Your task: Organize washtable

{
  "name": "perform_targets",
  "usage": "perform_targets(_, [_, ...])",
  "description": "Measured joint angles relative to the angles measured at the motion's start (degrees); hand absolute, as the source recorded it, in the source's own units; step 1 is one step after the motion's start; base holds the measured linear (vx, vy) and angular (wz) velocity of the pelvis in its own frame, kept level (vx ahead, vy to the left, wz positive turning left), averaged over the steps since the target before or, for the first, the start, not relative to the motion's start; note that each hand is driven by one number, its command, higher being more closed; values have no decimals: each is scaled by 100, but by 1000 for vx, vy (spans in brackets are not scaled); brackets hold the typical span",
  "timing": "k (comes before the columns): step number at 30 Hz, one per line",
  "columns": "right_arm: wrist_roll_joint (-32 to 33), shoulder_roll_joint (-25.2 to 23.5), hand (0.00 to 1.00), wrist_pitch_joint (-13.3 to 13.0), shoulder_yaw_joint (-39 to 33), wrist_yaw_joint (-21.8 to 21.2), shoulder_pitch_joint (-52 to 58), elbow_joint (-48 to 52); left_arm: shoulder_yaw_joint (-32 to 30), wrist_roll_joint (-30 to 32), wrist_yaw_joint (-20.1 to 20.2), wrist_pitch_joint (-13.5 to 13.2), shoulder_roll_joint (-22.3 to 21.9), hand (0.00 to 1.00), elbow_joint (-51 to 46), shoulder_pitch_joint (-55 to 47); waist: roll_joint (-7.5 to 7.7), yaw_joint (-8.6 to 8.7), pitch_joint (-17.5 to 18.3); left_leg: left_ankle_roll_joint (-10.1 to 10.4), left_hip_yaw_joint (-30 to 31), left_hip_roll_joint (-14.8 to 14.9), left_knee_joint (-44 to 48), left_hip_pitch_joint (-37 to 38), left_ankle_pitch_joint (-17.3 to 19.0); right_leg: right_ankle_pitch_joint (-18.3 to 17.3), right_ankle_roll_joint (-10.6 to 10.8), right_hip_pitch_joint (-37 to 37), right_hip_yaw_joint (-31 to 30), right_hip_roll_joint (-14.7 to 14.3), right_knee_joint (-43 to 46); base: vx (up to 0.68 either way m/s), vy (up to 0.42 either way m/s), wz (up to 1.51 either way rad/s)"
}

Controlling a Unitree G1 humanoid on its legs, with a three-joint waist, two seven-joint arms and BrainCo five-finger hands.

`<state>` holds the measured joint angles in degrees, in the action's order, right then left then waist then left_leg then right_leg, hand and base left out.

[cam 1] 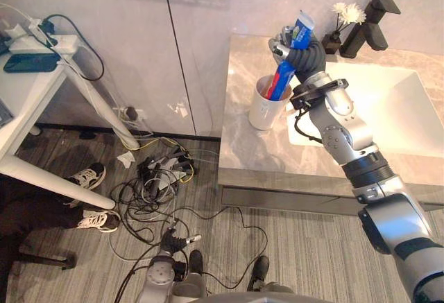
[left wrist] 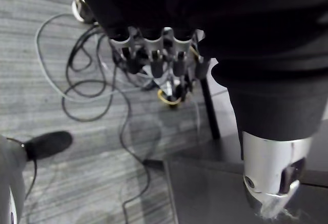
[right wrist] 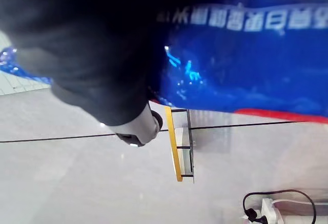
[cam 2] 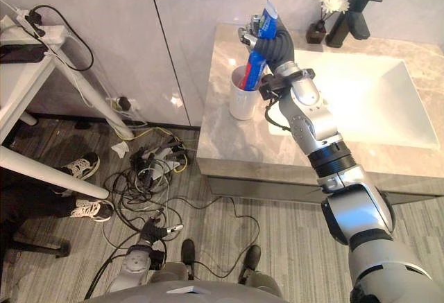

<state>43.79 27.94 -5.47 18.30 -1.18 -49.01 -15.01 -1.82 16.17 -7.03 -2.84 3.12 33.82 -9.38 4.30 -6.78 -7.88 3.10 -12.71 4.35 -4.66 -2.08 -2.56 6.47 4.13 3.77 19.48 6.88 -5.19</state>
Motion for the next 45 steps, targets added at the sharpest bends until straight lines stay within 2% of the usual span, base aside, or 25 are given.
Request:
perform_targets(16, [-24,-8,100,4,66,-64,568,189,13,3,1,3,4,0,0,-13,2,1,1,-1,24,0,10,-10,-1,0,-1,-9,4,1,0,1,0,0])
perform_targets(30, [-177,-221,100,-19,62,-65,727,199,28,3,-34,5,5,0,68,-17,6,3,4,-1,29,-1,-11,-17,-2,-1,-2,5,3,1,0,0,0,0])
perform_targets(31, [-177,-224,0,-41,62,-69,750,214,28,3,-39,5,6,0,106,-8,8,3,5,-1,30,-1,-13,-16,-2,-1,-2,5,3,1,0,0,0,0])
perform_targets(45, [-223,-435,0,-91,167,-134,975,440,158,3,-89,13,29,0,212,-7,93,4,60,2,23,-1,-43,25,-17,-1,-2,-19,0,2,0,0,0,0])
